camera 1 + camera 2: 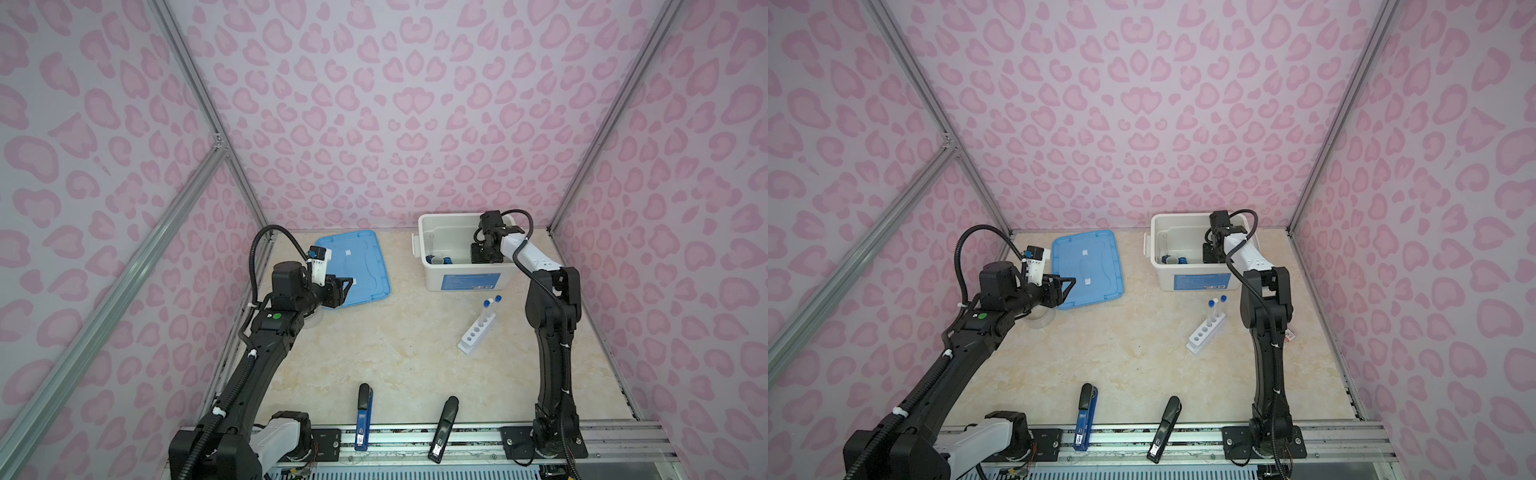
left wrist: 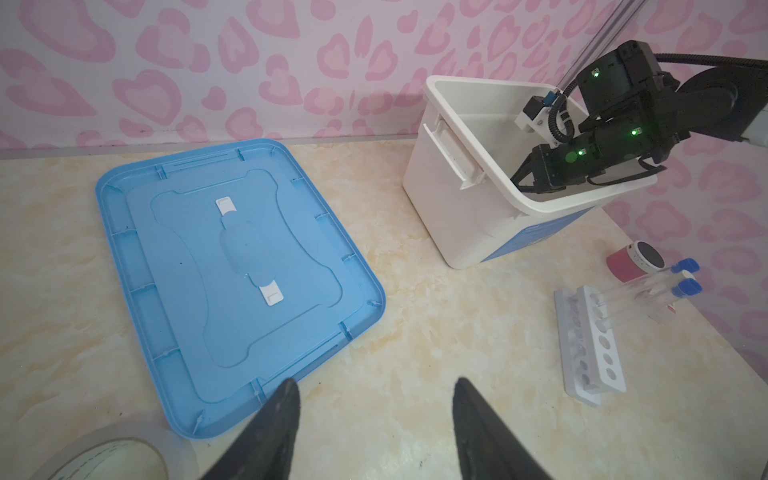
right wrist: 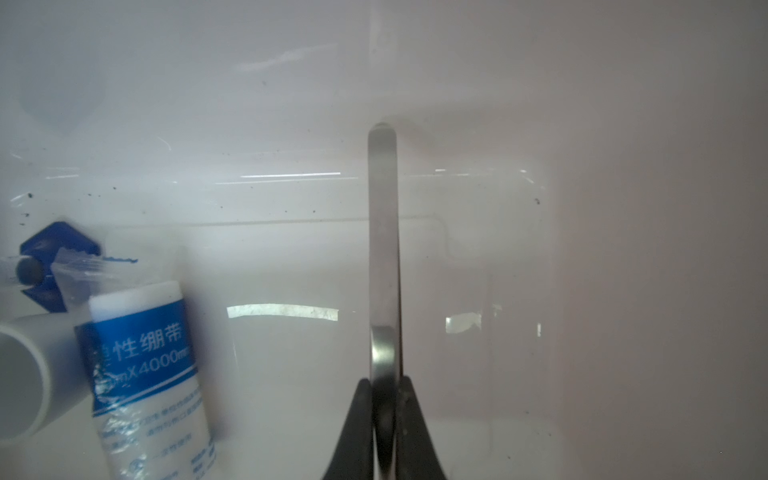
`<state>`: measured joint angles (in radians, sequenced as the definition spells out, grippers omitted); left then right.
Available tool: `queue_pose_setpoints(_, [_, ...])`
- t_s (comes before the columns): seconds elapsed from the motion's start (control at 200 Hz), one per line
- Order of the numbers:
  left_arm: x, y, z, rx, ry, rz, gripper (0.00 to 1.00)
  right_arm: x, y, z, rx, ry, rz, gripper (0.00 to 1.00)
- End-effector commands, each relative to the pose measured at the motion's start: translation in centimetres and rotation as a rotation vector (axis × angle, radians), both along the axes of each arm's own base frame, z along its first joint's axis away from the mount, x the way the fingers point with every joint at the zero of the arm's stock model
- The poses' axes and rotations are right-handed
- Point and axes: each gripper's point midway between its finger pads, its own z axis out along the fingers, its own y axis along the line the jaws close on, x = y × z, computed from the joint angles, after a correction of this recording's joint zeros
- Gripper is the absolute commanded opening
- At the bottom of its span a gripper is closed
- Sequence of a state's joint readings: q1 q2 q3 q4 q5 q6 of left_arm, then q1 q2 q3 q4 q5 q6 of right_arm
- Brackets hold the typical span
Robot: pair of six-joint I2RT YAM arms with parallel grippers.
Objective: Organize the chemistry lab equipment
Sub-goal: 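Lower the tweezers into the bin beside the bandage roll with the right gripper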
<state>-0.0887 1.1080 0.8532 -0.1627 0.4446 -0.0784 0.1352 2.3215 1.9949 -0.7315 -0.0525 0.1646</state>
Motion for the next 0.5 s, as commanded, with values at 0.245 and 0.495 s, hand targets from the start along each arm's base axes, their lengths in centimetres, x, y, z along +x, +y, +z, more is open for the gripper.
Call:
queue_pose_setpoints(0.245, [0.1, 0.1, 0.6, 0.004, -0.027, 0.003, 0.61, 0.0, -0.1, -1.8, -0.015, 0.031, 0.001, 0.1])
queue_pose_setpoints(0.495, [0.1, 0.1, 0.7, 0.004, -0.027, 0.003, 0.61, -0.1, -0.1, -2.6, -0.01, 0.046, 0.002, 0.14])
